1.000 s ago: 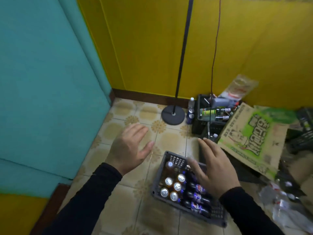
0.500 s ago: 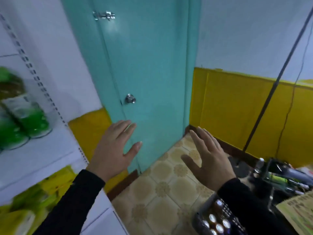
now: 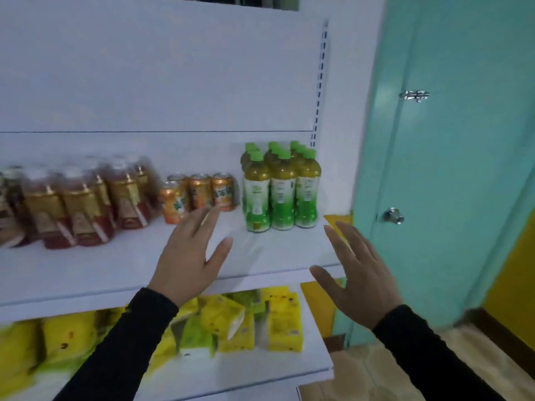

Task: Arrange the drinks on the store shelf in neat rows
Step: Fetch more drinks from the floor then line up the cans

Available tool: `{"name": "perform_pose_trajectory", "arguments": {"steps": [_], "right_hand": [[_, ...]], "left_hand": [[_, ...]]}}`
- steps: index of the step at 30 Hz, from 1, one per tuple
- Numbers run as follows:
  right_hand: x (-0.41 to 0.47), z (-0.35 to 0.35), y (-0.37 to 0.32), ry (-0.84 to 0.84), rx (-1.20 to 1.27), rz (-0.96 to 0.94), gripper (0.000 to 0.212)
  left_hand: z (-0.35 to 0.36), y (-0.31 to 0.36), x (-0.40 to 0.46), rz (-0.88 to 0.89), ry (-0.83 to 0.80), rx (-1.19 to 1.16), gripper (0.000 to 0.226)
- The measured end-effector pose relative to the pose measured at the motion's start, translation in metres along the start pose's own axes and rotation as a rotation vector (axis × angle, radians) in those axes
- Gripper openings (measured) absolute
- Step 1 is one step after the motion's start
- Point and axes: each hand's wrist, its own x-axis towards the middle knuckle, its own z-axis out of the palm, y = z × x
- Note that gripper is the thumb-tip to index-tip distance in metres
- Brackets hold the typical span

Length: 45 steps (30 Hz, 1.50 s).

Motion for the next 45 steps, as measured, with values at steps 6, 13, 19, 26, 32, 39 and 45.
{"name": "perform_pose_trajectory", "arguments": {"steps": [6,13,19,26,32,39,45], "right_hand": [[0.059,0.075,-0.094,-0.029,0.023,-0.051,0.073],[0.11,0.127,-0.141,-0.103,0.053,-0.03,0.079],[0.168,0.166,-0.137,-0.206,0.043,-0.105,0.083],[0.235,0.216,-0.114,-0.201,0.175,-0.156,0.076],[0.275,0.245,-0.107,-0.283,0.103,-0.161,0.085],[0.294,0.272,-0.104,-0.309,0.006,-0.162,0.087],[0.294,0.28,-0.104,-0.3,0.001,-0.149,0.08]], "left_hand": [[-0.032,-0.11,0.009,-0.005,-0.03,0.076,0.069],[-0.033,-0.164,0.05,-0.015,-0.051,-0.034,0.064],[-0.014,-0.178,0.106,-0.158,-0.088,-0.067,0.053],[0.009,-0.185,0.177,-0.405,-0.215,-0.034,0.063],[0.026,-0.2,0.219,-0.593,-0.338,-0.072,0.056],[0.042,-0.215,0.237,-0.668,-0.472,-0.184,0.023],[0.047,-0.229,0.242,-0.683,-0.434,-0.243,0.03]]}}
